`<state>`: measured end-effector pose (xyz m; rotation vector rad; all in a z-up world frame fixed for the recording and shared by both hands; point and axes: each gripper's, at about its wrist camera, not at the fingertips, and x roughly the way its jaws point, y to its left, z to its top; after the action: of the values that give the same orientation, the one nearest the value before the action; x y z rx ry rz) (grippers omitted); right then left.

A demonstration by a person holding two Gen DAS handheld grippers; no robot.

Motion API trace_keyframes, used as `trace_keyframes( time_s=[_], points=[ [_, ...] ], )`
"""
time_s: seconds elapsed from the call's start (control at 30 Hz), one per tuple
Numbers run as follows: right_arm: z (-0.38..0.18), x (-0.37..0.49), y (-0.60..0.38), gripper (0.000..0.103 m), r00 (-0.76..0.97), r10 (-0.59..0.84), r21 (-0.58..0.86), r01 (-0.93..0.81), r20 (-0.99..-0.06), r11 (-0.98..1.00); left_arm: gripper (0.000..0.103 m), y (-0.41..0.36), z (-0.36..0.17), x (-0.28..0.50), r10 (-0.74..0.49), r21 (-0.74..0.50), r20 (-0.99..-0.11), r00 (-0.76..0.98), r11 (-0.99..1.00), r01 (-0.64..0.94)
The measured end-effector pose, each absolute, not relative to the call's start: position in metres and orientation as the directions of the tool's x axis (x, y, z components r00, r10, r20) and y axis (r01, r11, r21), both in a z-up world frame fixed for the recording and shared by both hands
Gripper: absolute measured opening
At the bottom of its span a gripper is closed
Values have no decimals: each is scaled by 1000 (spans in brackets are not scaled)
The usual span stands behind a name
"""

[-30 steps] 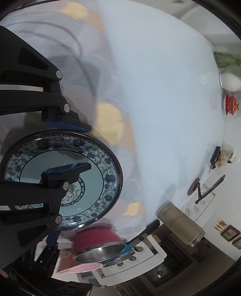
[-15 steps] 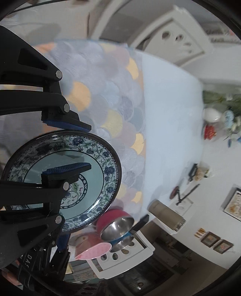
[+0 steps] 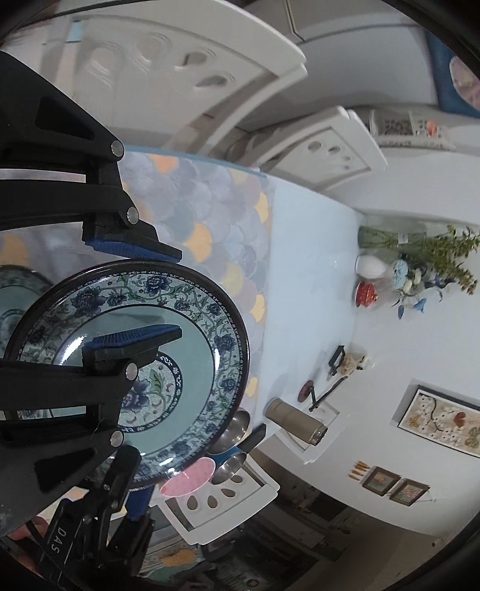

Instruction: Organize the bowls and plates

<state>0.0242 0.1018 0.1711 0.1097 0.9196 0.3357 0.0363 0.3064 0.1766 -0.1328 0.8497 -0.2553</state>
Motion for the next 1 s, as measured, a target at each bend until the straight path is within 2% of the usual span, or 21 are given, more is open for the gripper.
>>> trace_keyframes(
  time_s=[0.27, 0.77, 1.0],
  points=[
    [177, -17, 109, 39, 568, 331, 163, -326, -754, 931, 31, 304, 157, -6, -243, -216, -755, 609, 969, 119],
    [97, -40, 110, 40, 351, 327, 179, -394, -877, 902, 29, 304, 90, -58, -217, -236, -846, 487, 972, 23],
    [71, -43, 113, 40, 277, 330, 209, -389, -902, 897, 29, 304, 72, -64, -202, -228, -862, 465, 974, 0]
  ],
)
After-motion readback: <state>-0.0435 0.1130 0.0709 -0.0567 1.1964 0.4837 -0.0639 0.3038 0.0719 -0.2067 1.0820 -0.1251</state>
